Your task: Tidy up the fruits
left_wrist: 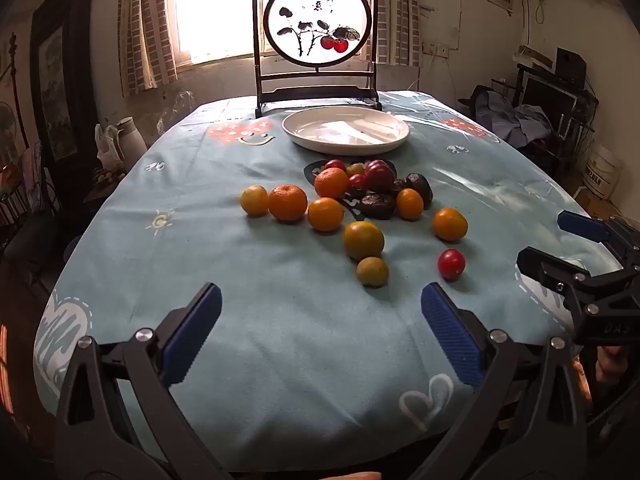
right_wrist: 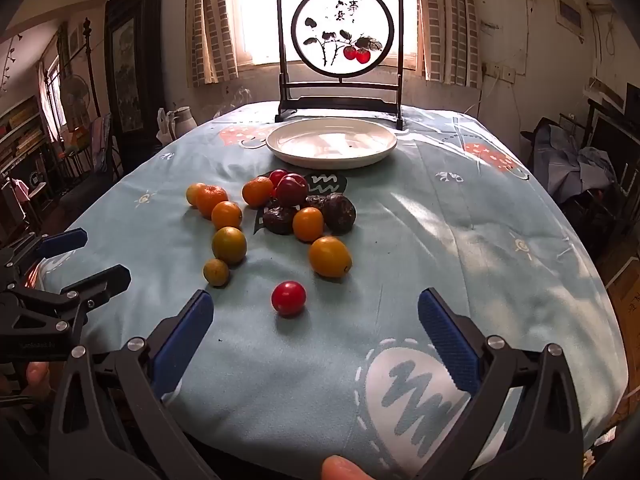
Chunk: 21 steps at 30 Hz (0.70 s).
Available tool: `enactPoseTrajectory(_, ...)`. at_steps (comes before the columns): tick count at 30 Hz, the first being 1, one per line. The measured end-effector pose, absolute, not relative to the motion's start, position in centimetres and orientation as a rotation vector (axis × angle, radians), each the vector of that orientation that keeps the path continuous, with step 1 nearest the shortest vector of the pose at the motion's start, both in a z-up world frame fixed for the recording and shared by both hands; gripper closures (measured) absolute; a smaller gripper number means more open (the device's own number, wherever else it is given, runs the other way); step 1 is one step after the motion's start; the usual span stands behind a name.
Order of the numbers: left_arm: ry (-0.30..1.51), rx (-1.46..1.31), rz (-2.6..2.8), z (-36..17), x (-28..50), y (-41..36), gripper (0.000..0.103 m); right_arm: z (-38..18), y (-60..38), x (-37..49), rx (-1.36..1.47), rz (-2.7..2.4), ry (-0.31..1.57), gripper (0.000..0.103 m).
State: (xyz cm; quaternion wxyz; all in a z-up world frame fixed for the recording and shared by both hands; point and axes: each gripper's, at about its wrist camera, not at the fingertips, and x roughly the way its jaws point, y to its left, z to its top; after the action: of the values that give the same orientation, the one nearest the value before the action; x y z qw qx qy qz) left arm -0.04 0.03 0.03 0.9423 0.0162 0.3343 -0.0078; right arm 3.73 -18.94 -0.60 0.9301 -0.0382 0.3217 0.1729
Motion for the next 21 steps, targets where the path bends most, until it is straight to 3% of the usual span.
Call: enactPoseTrajectory(21, 0.696, 0.013, -0.002, -0.8, 0.3, 0.6, 0.002, -1.0, -18.6, 3.8, -0.086, 0.360, 0.674, 0.001)
